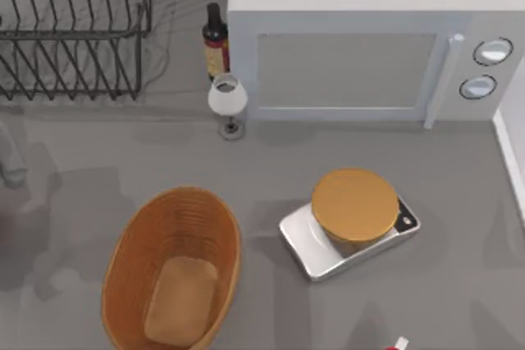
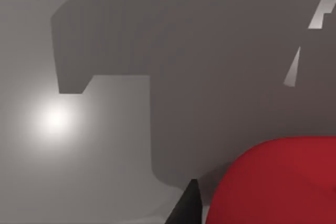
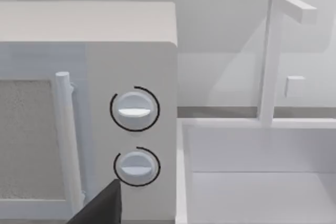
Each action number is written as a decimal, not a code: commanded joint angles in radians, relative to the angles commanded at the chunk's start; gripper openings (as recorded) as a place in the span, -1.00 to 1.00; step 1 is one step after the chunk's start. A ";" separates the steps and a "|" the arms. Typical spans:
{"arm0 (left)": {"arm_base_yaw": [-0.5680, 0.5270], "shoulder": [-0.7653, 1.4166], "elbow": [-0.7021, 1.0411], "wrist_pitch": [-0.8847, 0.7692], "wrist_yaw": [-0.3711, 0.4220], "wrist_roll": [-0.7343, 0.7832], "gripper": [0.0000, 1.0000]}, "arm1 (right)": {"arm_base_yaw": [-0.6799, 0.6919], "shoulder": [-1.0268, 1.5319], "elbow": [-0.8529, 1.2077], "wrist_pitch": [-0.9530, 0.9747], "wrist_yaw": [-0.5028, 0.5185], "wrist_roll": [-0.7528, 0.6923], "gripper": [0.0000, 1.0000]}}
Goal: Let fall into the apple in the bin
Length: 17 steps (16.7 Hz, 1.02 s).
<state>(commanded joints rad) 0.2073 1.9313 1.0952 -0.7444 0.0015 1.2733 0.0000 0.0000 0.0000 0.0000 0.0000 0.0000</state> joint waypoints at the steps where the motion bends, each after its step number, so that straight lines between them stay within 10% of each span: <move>1: 0.000 0.000 0.000 0.000 0.000 0.000 -1.00 | 0.000 0.000 0.000 0.000 0.000 0.000 1.00; 9: 0.001 -0.027 0.044 -0.055 0.003 -0.004 -1.00 | 0.000 0.000 0.000 0.000 0.000 0.000 1.00; 17: -0.004 -0.133 0.343 -0.492 0.002 -0.005 -1.00 | 0.000 0.000 0.000 0.000 0.000 0.000 1.00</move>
<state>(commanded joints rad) 0.2032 1.7983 1.4378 -1.2362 0.0036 1.2680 0.0000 0.0000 0.0000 0.0000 0.0000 0.0000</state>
